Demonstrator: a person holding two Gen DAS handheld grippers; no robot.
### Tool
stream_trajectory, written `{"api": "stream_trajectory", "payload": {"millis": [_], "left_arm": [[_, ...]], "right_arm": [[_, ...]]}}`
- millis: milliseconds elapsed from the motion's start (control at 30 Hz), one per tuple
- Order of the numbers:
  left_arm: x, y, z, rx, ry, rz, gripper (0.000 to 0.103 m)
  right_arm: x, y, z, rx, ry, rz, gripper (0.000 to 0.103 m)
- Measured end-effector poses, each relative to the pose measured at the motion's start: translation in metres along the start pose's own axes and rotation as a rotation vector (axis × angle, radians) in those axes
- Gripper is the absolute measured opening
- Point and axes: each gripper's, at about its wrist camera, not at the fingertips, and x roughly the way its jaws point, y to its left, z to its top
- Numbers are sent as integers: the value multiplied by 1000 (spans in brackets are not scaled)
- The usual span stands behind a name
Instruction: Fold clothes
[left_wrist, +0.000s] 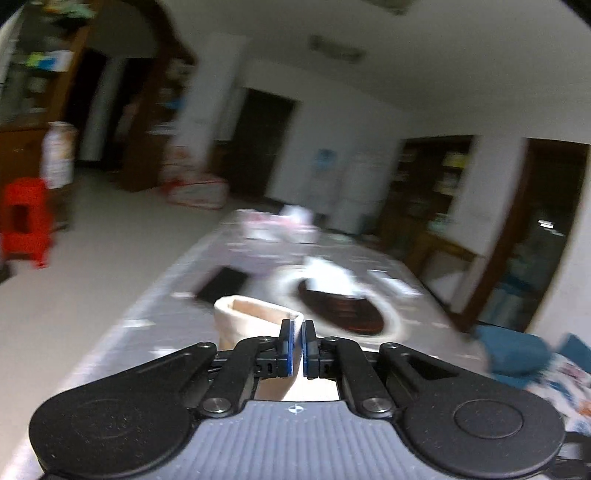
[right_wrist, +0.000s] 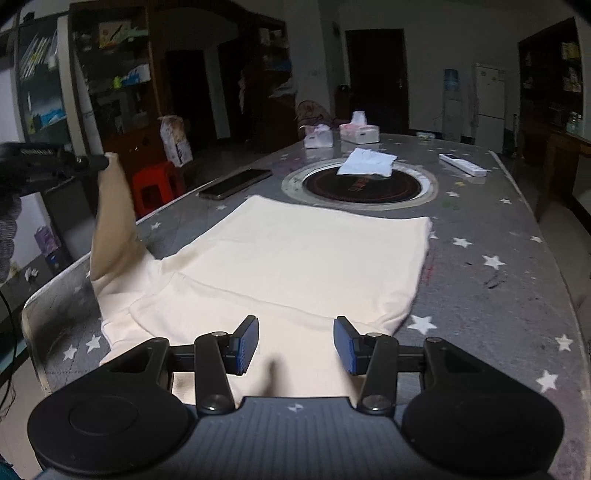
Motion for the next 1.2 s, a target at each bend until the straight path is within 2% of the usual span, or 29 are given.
{"api": "stream_trajectory", "payload": {"millis": [133, 267, 367, 433, 467, 533, 633, 800, 1067, 1200], "left_arm": [[12, -54, -13, 48, 34, -170, 5], [35, -94, -38, 73, 125, -299, 5], [48, -112, -59, 101, 200, -351, 6], [54, -122, -72, 121, 257, -381, 10], [55, -125, -78, 134, 279, -381, 14], [54, -125, -86, 157, 305, -383, 18], [47, -110, -87, 179, 307, -358, 19], [41, -64, -82, 206, 289, -201, 19], [51, 2, -92, 204, 358, 37, 18], [46, 11, -83, 182, 346, 46, 18]], "right_arm": [[-11, -14, -5, 40, -21, -24, 45], [-21, -27, -11, 78, -36, -52, 45], [-27, -35, -14, 99, -45, -72, 45], [-29, -39, -15, 110, -48, -80, 45], [-29, -41, -16, 115, -49, -82, 45], [-31, -43, -16, 124, -51, -87, 45], [-29, -42, -15, 120, -52, -75, 45], [-17, -30, -12, 95, -35, -31, 45], [3, -8, -9, 57, -9, 20, 45], [6, -1, -6, 38, -7, 27, 45]]}}
